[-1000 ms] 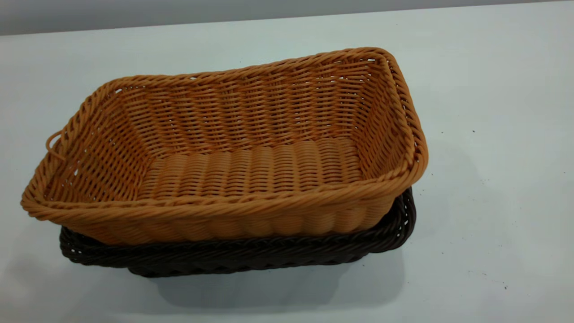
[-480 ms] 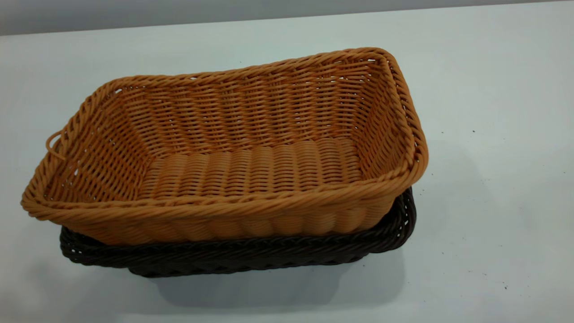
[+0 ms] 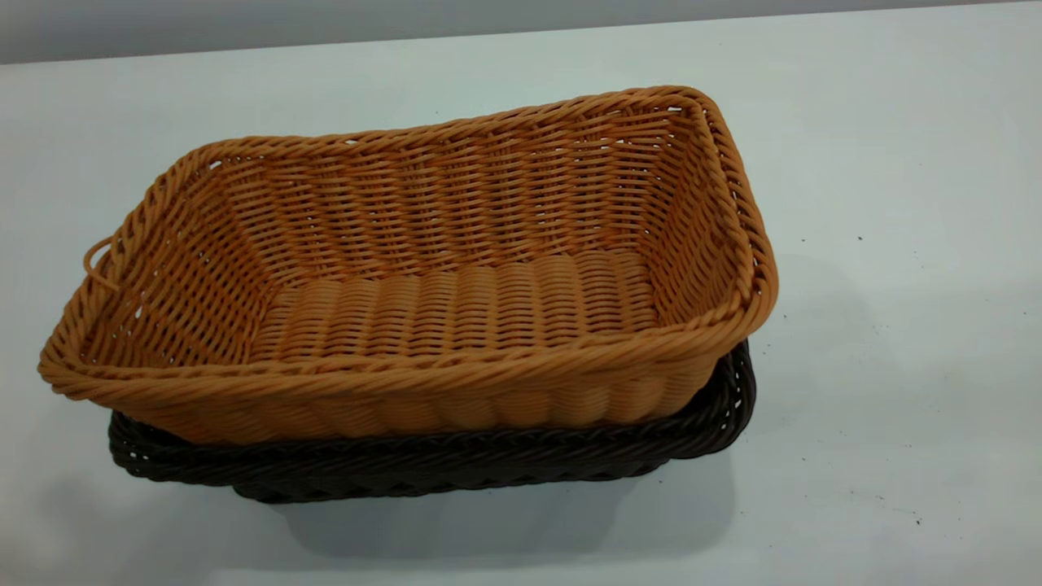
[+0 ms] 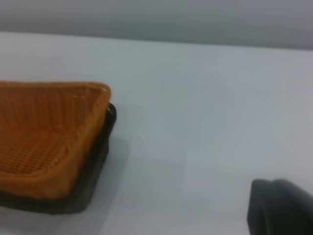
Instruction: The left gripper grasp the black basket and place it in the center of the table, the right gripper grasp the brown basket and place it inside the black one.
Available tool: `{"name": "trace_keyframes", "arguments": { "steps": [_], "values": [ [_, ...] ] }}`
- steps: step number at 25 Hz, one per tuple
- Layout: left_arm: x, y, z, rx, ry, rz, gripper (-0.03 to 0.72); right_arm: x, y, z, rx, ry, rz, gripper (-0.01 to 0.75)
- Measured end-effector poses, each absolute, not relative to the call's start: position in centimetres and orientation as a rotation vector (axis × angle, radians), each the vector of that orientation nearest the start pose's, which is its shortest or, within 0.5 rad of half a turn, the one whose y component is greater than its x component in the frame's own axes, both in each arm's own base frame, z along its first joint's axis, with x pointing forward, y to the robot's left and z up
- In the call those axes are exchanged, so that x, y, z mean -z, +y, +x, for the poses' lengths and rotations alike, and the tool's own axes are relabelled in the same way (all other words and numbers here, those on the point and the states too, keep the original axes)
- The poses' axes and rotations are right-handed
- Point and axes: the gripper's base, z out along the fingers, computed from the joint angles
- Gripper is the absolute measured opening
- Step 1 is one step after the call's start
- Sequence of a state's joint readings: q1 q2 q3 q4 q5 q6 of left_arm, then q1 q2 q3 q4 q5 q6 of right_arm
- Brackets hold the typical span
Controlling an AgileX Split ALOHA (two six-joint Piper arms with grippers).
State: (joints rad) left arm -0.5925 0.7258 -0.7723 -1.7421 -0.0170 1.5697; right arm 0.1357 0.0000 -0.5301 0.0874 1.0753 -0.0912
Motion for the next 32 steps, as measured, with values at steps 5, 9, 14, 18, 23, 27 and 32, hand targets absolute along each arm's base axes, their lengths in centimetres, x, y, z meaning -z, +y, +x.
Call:
{"name": "trace_keyframes", "arguments": {
  "steps": [5,9,14,18,23,27,32],
  "values": [
    [-39.8,-7.8,12.1,0.602,1.450,0.279,-0.001,-27.3,0.3,-0.3,-0.090,2.041,-0.225,0.000],
    [-38.4,-7.2,11.4,0.594,1.466,0.277,-0.001,-27.4,0.5,-0.4,-0.130,2.042,-0.214,0.000],
    [-36.5,-6.4,10.1,0.592,1.471,0.277,-0.001,-27.4,0.9,-0.4,-0.180,2.041,-0.215,0.000],
    [-35.5,-5.8,9.2,0.597,1.461,0.278,-0.001,-27.4,0.9,-0.5,-0.187,2.043,-0.217,0.000],
    [-35.2,-5.2,8.0,0.622,1.421,0.290,-0.001,-27.4,0.9,-0.5,-0.186,2.043,-0.218,0.000],
    [-35.6,-4.6,7.0,0.632,1.370,0.278,-0.001,-27.4,0.9,-0.5,-0.186,2.043,-0.218,0.000],
    [-35.7,-3.7,6.2,0.549,1.316,0.294,-0.001,-27.4,0.9,-0.5,-0.186,2.043,-0.218,0.000]
  ]
}}
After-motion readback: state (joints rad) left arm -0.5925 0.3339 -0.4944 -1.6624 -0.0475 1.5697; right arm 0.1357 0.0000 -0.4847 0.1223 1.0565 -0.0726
